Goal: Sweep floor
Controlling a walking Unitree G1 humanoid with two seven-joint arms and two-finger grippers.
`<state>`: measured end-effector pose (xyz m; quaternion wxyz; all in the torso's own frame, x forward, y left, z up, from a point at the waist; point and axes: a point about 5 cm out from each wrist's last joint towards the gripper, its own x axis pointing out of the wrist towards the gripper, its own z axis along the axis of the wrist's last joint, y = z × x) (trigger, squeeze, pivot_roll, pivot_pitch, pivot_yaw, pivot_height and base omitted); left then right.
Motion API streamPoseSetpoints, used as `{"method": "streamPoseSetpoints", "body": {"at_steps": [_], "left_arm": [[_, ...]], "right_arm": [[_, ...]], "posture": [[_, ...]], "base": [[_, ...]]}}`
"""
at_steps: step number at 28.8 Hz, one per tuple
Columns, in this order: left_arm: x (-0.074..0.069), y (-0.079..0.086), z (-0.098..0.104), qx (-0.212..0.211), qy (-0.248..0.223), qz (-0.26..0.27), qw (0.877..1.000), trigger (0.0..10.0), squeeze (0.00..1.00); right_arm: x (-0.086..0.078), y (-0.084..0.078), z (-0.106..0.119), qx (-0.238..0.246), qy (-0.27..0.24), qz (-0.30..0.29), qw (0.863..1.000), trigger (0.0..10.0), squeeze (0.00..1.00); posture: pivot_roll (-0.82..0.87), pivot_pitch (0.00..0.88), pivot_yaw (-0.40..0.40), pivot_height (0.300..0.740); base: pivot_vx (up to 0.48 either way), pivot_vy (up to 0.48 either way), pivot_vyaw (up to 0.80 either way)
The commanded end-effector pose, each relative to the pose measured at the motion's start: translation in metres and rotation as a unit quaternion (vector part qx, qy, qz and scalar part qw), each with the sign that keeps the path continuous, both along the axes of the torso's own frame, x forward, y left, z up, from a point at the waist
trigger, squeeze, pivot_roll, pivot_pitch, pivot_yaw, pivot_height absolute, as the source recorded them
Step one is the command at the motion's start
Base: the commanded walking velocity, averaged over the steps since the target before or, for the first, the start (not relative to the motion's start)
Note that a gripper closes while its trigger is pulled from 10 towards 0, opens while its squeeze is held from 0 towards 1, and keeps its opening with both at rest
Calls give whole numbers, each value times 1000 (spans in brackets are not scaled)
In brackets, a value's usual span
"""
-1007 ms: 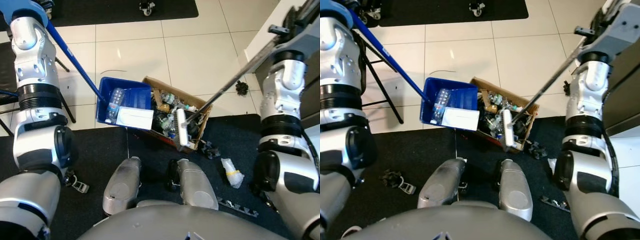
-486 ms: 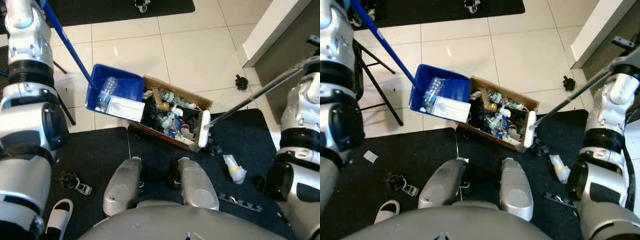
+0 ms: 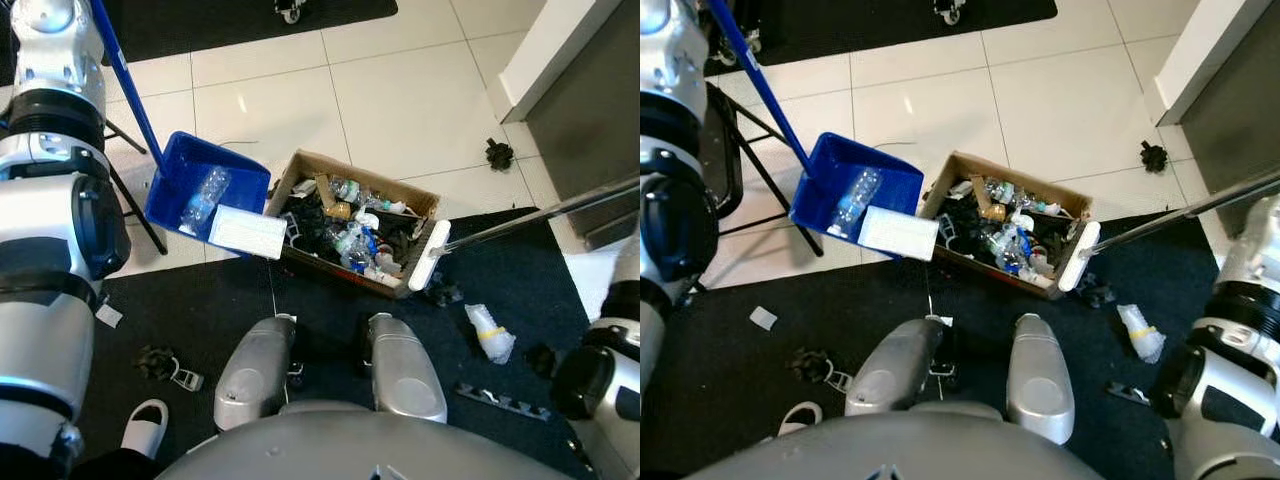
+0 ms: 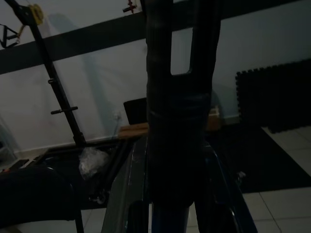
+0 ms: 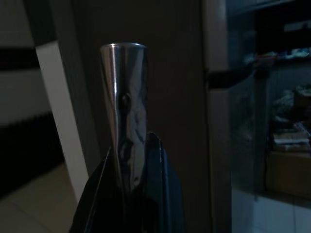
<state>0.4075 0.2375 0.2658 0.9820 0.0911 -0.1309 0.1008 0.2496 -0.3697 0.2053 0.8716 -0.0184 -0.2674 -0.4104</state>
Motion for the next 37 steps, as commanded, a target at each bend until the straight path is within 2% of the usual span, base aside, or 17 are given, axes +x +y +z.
{"method": "streamPoseSetpoints", "body": {"at_steps": [1,7,11,14,18,19,20,26,30,37], "left_arm": [[-2,10,25,29,-37,14,999,10000,0],[-2,13,33,54,-45,24,997,10000,0],[-3,14,36,60,-51,25,997,10000,0],[-3,14,42,71,-61,30,995,10000,0],[-4,14,47,80,-71,41,993,10000,0],[-6,18,56,89,-89,62,990,10000,0],[-6,20,61,93,-96,72,988,10000,0],[-11,25,77,109,-127,101,981,10000,0],[-13,25,83,140,-143,117,973,10000,0],[-14,29,85,133,-140,127,973,10000,0]], "right_arm": [[-8,-4,25,-4,-62,3,998,10000,0],[-24,-18,51,-8,-110,-19,994,10000,0],[-30,-24,55,-23,-105,-34,994,10000,0],[-45,-39,59,-58,-78,-68,993,10000,0],[-56,-47,56,-83,-43,-96,991,10000,0],[-66,-53,49,-77,-26,-115,990,10000,0],[-70,-55,46,-75,-20,-121,990,10000,0],[-81,-60,33,-87,22,-146,985,10000,0],[-84,-62,25,-90,44,-155,983,10000,0],[-76,-56,19,-90,55,-138,985,10000,0]], "posture": [[-42,49,118,740],[-43,51,117,740],[-44,53,116,740],[-57,58,118,740],[-65,58,119,740],[-77,60,126,740],[-79,59,126,740],[-88,56,138,740],[-88,56,138,740],[-89,58,138,740]], "base": [[0,0,0],[0,0,0],[0,0,0],[0,0,0],[0,0,0],[0,0,0],[0,0,0],[0,0,0],[0,0,0],[0,0,0]]}}
